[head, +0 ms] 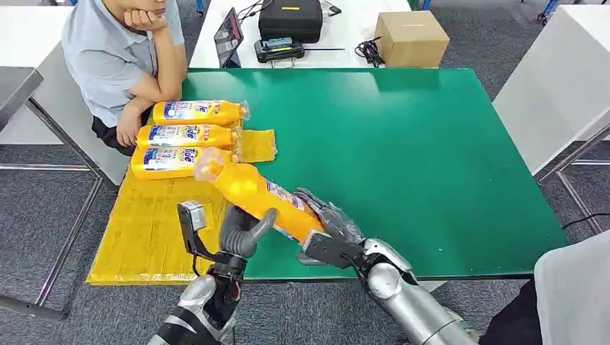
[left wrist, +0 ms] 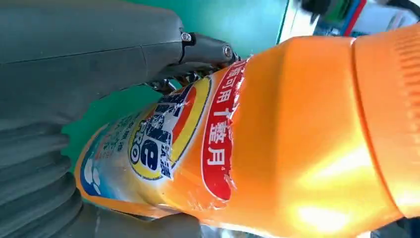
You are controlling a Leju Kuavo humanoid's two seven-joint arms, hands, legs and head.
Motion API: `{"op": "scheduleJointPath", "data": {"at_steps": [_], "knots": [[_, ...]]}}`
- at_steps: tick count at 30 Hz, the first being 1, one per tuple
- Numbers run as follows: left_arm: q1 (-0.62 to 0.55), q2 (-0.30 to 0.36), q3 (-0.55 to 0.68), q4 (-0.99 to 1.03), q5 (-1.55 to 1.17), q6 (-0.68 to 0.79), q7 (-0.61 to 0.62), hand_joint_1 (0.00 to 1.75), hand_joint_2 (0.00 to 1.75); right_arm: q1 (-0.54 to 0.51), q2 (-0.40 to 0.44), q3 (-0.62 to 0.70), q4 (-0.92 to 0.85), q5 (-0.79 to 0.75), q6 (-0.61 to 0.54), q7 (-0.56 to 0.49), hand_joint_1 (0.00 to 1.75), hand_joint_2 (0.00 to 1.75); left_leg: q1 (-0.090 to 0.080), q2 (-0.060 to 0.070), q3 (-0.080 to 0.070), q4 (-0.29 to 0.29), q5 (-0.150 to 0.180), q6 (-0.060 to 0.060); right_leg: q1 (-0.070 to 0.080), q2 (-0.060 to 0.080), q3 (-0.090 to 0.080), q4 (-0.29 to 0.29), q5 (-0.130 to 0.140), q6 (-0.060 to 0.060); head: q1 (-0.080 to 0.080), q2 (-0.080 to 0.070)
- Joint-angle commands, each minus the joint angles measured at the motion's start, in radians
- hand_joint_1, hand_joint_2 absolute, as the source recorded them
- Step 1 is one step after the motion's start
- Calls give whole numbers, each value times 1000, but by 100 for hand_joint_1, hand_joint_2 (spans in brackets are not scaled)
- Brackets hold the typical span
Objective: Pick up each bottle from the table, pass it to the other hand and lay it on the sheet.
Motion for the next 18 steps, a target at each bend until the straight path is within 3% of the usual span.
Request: {"op": "scheduleJointPath", "data": {"at_steps": [1, 5, 6, 14, 18], "knots": [[-34, 66, -38, -92, -82, 71, -9, 175, 175, 14, 7, -32, 57, 4, -30, 5, 0, 175, 2, 0, 3, 1, -2, -2, 2, 0, 3, 0, -1, -3, 0, 0], [-35, 99, -31, -111, -186, 147, -1, 175, 175, 32, 11, -52, 46, 18, -46, 1, 0, 175, 3, 2, 5, 1, -3, -3, 3, 1, 5, 0, -2, -4, 0, 0], [-38, 124, -38, -110, -313, 252, -4, 175, 175, 48, 11, -66, 33, 20, -57, 0, 0, 175, 1, 1, 3, -1, -1, -2, 2, 0, 3, -1, -1, -2, 0, 0], [35, 157, 141, -275, -193, 138, 10, 175, 175, 99, 26, -134, -9, 26, -66, -2, 0, 175, 3, 4, 5, 1, -4, -3, 3, 3, 4, 1, -2, -4, 0, 0], [34, 172, 182, -311, -361, 295, -43, 175, 175, 119, 32, -144, -19, 26, -66, -3, 0, 175, 2, 4, 3, 1, -3, -3, 2, 3, 3, 1, -2, -3, 0, 0]]}}
